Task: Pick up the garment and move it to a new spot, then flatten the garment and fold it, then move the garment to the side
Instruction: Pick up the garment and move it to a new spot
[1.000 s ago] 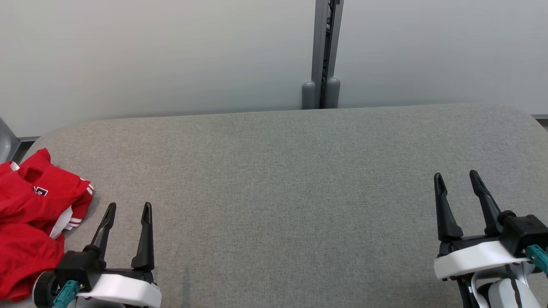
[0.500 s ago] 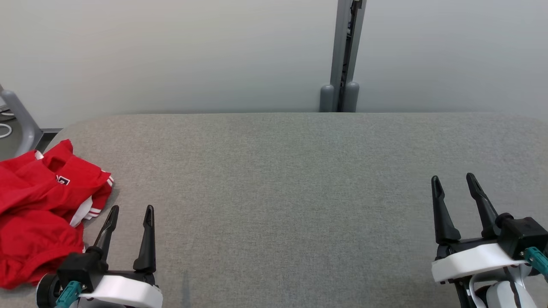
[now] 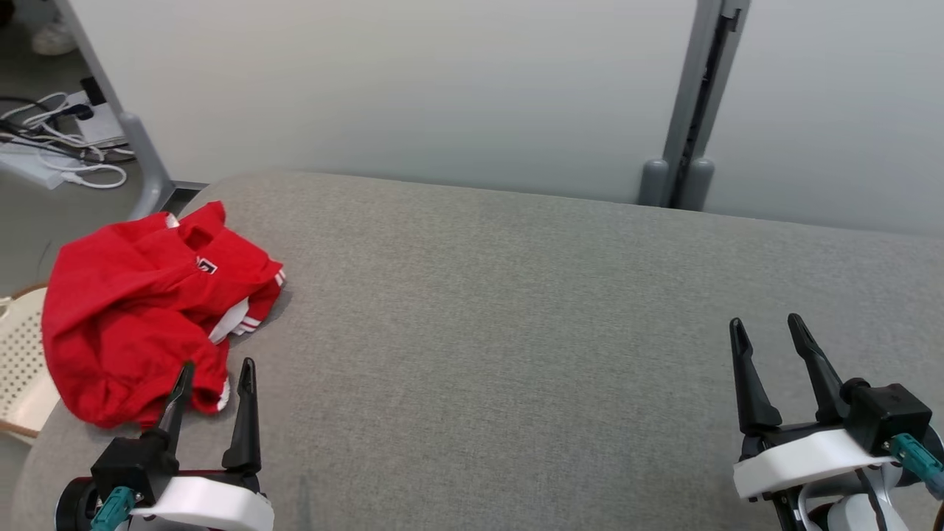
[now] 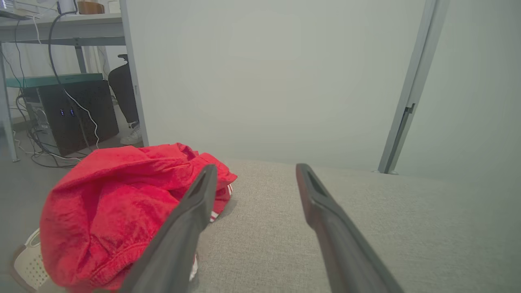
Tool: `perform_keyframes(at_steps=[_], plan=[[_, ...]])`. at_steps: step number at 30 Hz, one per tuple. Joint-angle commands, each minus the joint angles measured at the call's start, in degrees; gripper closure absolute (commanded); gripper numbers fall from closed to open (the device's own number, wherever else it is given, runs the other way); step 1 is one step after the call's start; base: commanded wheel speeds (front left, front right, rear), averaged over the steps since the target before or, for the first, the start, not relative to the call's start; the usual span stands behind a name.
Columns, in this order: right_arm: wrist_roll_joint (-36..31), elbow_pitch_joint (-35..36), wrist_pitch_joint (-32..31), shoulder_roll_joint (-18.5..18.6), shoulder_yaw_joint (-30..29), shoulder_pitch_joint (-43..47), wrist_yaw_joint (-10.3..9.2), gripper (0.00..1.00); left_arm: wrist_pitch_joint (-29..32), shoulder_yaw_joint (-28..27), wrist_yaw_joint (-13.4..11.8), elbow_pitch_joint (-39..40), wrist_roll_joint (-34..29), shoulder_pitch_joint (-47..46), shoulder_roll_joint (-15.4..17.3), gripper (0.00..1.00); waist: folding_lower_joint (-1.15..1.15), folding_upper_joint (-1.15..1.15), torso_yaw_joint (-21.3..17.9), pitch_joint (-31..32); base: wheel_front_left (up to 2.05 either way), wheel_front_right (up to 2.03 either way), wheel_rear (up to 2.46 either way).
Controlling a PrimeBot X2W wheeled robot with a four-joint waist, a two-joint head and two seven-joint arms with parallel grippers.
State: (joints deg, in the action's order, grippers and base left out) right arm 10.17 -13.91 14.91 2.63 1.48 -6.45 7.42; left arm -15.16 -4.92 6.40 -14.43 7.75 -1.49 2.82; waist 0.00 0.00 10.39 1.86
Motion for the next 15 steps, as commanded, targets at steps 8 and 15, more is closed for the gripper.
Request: perform_keyframes(at_steps=[8,15], plan=[[1.0,-0.8,0.3,0.5,1.6,0.3,0.13,0.0,-0.1,-1.4,-0.3,-0.3,0.3,-0.4,0.7,0.0,0.0,0.0,8.9,0.3,0.0,0.0,0.0],[1.7,-1.2,0.3,0.5,3.1,0.3,0.13,0.0,-0.1,-2.1,-0.4,-0.8,0.4,-0.1,1.1,0.0,0.0,0.0,14.2,0.9,0.0,0.0,0.0]])
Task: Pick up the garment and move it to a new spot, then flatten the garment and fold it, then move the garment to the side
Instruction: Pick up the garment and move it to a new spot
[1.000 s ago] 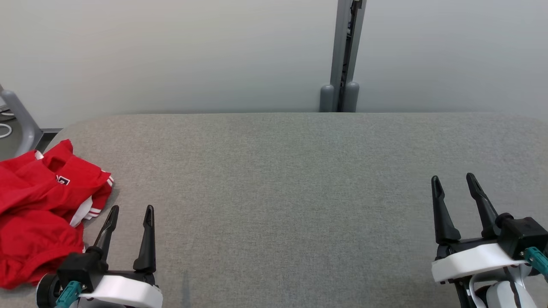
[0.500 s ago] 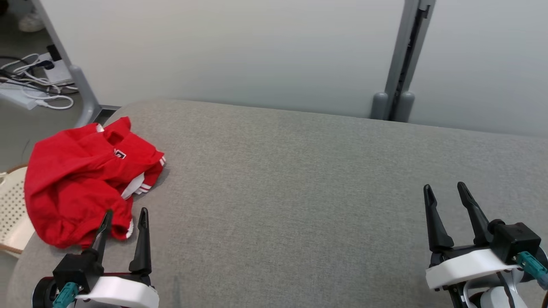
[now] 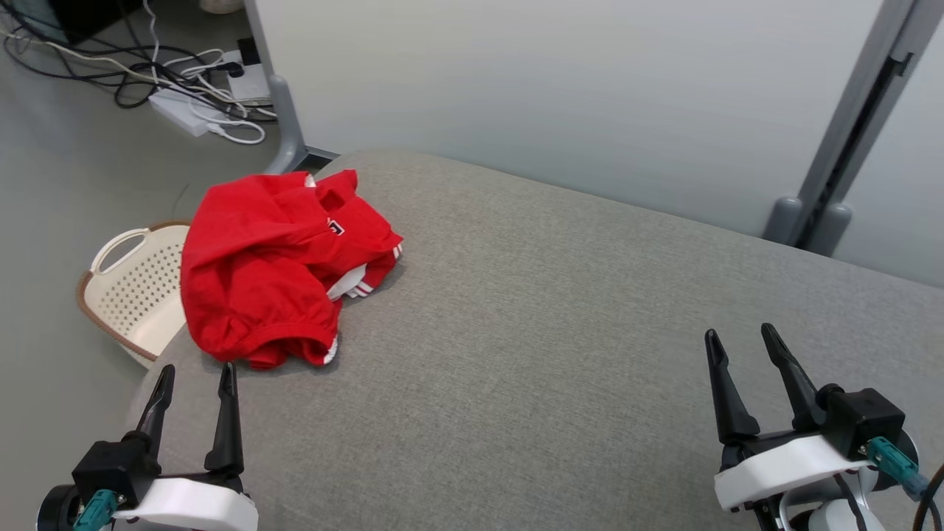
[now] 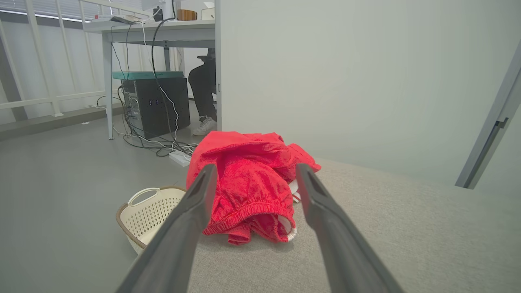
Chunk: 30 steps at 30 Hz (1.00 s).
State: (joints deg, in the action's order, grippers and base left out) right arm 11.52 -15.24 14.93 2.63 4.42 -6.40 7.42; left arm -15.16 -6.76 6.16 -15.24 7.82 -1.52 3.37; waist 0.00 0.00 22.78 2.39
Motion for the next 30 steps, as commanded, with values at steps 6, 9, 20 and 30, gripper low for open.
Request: perform_keyframes(at_steps=[6,9,20,30], plan=[[1.0,-0.1,0.3,0.5,1.3,0.0,0.13,0.0,-0.1,-0.8,-0.3,-0.3,0.4,0.1,0.8,0.0,0.0,0.0,4.5,0.7,0.0,0.0,0.0],[1.1,0.1,0.3,0.5,2.4,-0.4,0.13,0.0,-0.1,-1.6,-0.4,-0.2,0.8,0.5,1.0,0.0,0.0,0.0,5.2,0.6,0.0,0.0,0.0],[1.7,-0.6,0.3,0.5,4.1,-2.0,0.13,0.0,-0.1,-2.3,-0.6,0.7,1.9,0.0,0.9,0.0,0.0,0.0,6.1,-0.7,0.0,0.0,0.0],[2.2,0.1,0.3,0.5,2.9,-0.7,0.13,0.0,3.7,-1.9,0.3,1.5,3.6,-5.4,5.1,0.0,0.0,0.0,5.5,-0.9,0.0,0.0,0.0]])
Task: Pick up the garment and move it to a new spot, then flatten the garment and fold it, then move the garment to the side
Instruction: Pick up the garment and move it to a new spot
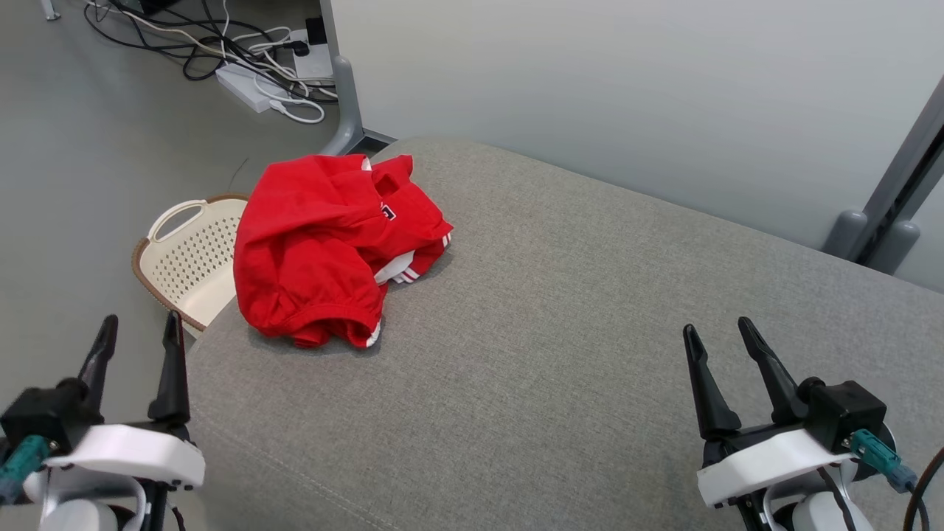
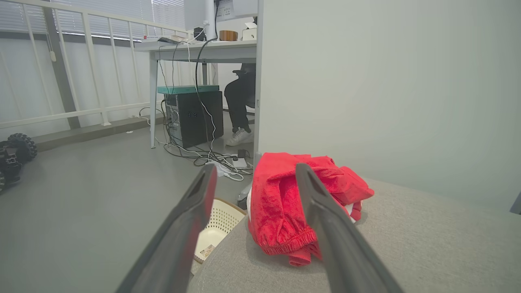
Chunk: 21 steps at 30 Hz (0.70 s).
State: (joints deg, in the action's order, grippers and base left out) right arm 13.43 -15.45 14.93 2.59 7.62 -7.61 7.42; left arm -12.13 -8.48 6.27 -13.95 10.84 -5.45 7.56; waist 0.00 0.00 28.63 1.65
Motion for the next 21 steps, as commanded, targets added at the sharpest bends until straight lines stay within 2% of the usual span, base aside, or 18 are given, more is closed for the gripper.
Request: perform_keyframes(at_steps=[1,7,10,14,16,17,18,21], plan=[[0.2,0.3,0.3,0.5,-0.3,0.5,0.13,0.0,1.7,0.1,0.4,0.4,1.3,-2.3,1.6,0.0,0.0,0.0,-0.6,-0.3,0.0,0.0,0.0],[-0.2,0.5,0.3,0.5,0.3,-1.3,0.13,0.0,9.8,1.9,1.2,-0.1,6.7,-10.4,8.0,0.0,0.0,0.0,-2.4,-2.0,0.0,0.0,0.0],[-0.3,0.3,0.3,0.5,0.9,-2.3,0.13,0.0,14.0,4.3,1.3,-2.0,11.7,-15.3,11.2,0.0,0.0,0.0,-4.0,-3.4,0.0,0.0,0.0],[-0.4,0.1,0.3,0.5,1.1,-4.2,0.13,0.0,19.7,6.4,1.2,-6.6,18.0,-21.2,16.4,0.0,0.0,0.0,-7.0,-5.7,0.0,0.0,0.0],[-0.5,0.1,0.3,0.5,1.2,-4.5,0.13,0.0,21.3,7.0,1.2,-7.9,19.9,-22.5,17.3,0.0,0.0,0.0,-7.8,-6.3,0.0,0.0,0.0],[-0.8,0.1,0.3,0.5,1.3,-5.3,0.13,0.0,24.7,7.8,1.2,-10.6,22.9,-25.2,19.4,0.0,0.0,0.0,-9.4,-7.7,0.0,0.0,0.0],[-0.8,0.1,0.3,0.5,1.3,-5.3,0.13,0.0,24.7,7.8,1.2,-10.6,22.9,-25.2,19.4,0.0,0.0,0.0,-9.4,-7.7,0.0,0.0,0.0],[-1.4,0.1,0.3,0.5,1.5,-6.7,0.13,0.0,29.2,9.6,1.2,-14.8,26.2,-28.5,22.4,0.0,0.0,0.0,-11.9,-9.9,0.0,0.0,0.0]])
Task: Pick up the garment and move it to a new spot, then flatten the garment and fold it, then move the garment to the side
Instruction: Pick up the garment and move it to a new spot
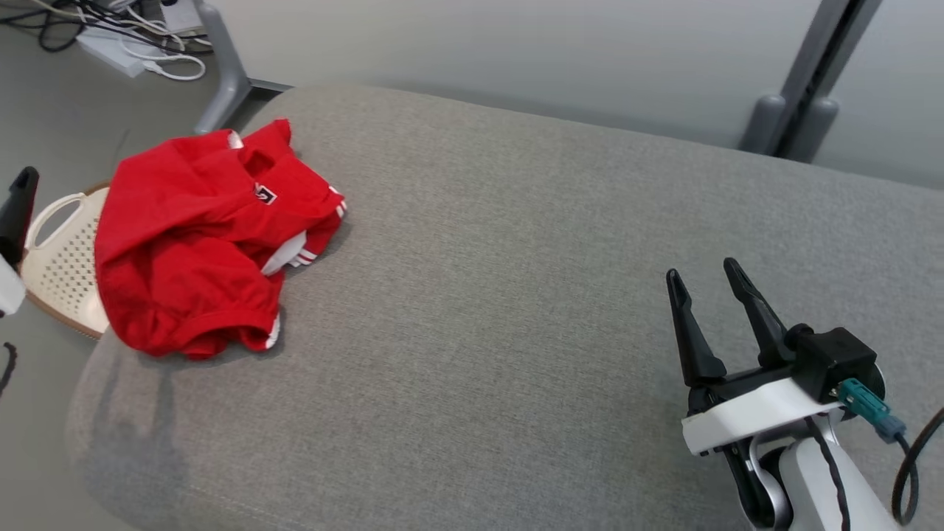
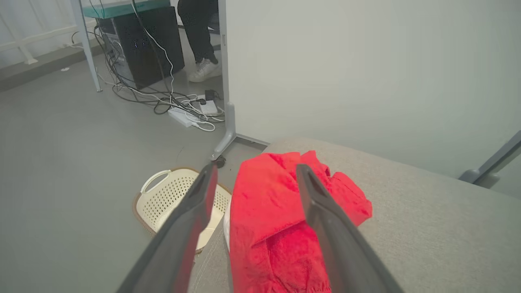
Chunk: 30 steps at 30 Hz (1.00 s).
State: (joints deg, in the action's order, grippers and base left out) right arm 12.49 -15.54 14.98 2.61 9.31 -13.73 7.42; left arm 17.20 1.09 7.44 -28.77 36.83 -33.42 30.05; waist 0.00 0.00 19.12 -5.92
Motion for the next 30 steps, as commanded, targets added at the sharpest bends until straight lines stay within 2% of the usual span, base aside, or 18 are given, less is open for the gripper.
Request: perform_keyframes(at_steps=[1,6,14,15,23,28,29,30], plan=[[-0.6,0.1,0.2,0.5,-0.2,-0.9,0.13,0.0,1.1,0.8,0.1,-1.2,0.8,-1.3,0.9,0.0,0.0,0.0,-3.2,-3.0,0.0,0.0,0.0],[-1.2,0.3,0.2,0.5,0.1,-2.7,0.13,0.0,6.4,4.1,0.1,-7.4,4.5,-4.4,5.0,0.0,0.0,0.0,-6.9,-5.9,0.0,0.0,0.0],[-2.1,0.4,0.2,0.4,0.6,-4.8,0.13,0.0,7.6,5.6,0.1,-16.3,11.2,-7.3,7.4,0.0,0.0,0.0,-10.9,-8.5,0.0,0.0,0.0],[-2.3,0.5,0.2,0.5,0.8,-5.1,0.13,0.0,8.0,5.8,0.1,-19.2,11.9,-7.7,7.9,0.0,0.0,0.0,-11.8,-9.2,0.0,0.0,0.0],[-3.1,0.2,0.2,0.5,1.3,-5.9,0.13,0.0,10.7,7.3,0.1,-29.9,15.0,-8.6,7.9,0.0,0.0,0.0,-14.3,-10.8,0.0,0.0,0.0],[-3.7,0.2,0.2,0.5,1.1,-5.5,0.13,0.0,10.8,8.6,0.1,-32.9,15.9,-9.2,8.0,0.0,0.0,0.0,-14.7,-10.8,0.0,0.0,0.0],[-3.7,0.2,0.2,0.5,1.0,-5.5,0.13,0.0,10.8,8.8,0.1,-33.1,16.3,-9.4,7.9,0.03,0.0,0.0,-14.7,-10.8,0.0,0.0,0.0],[-3.6,0.1,0.2,0.5,1.0,-5.6,0.13,0.0,10.8,9.1,0.1,-33.1,16.5,-9.6,7.9,0.52,0.0,0.0,-14.7,-10.8,0.0,0.0,0.0]])
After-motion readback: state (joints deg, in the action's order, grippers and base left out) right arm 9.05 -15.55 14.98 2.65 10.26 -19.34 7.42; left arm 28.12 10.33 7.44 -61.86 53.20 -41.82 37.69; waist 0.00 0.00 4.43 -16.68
